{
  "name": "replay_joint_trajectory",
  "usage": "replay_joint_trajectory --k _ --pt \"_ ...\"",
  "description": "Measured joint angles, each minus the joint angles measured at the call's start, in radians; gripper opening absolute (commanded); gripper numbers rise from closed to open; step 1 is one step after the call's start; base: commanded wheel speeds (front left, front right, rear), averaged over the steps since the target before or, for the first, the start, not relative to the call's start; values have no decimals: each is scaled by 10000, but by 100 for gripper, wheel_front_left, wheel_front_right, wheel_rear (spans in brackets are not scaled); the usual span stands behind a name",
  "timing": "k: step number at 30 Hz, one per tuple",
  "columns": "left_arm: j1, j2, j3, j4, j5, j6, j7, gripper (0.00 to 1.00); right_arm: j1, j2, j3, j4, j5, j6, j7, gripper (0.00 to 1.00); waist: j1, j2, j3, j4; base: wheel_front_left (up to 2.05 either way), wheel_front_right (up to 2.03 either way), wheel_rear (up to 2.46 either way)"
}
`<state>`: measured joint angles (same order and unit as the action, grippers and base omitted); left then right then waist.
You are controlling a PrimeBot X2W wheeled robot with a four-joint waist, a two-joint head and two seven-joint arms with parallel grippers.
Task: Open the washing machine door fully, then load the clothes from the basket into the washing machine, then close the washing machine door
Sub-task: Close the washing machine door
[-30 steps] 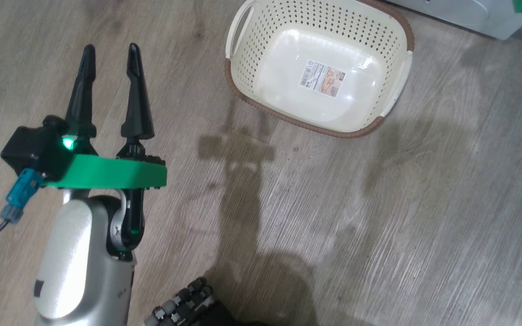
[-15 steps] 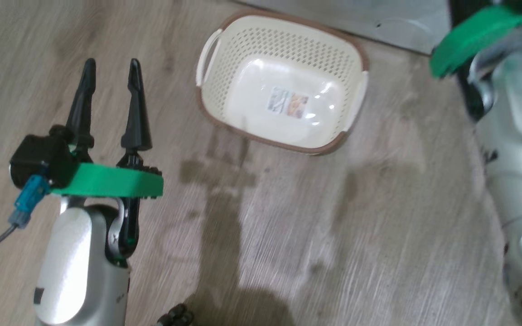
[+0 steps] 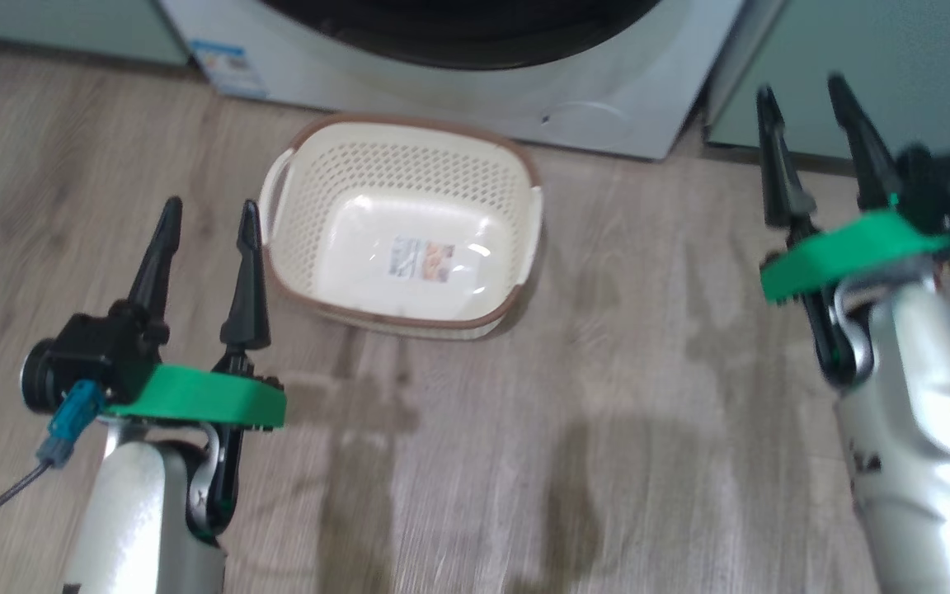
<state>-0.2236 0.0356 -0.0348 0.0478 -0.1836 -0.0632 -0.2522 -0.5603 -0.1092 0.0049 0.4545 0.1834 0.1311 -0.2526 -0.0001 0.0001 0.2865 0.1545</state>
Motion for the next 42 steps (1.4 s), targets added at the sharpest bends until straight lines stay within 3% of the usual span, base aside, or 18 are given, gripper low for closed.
replay_joint_trajectory --k 18,30,42 --pt "1528 224 36 88 163 -100 0 100 4499 539 -686 -3499 127 0 514 100 0 0 -1671 -1758 0 0 0" --pt "2438 263 42 88 144 63 40 100 5773 589 -986 -4437 219 0 1053 100 0 0 -2487 -1897 0 0 0" --pt "2613 322 15 102 73 180 59 100 6025 619 -1066 -4734 295 0 1312 100 0 0 -2664 -1814 0 0 0"
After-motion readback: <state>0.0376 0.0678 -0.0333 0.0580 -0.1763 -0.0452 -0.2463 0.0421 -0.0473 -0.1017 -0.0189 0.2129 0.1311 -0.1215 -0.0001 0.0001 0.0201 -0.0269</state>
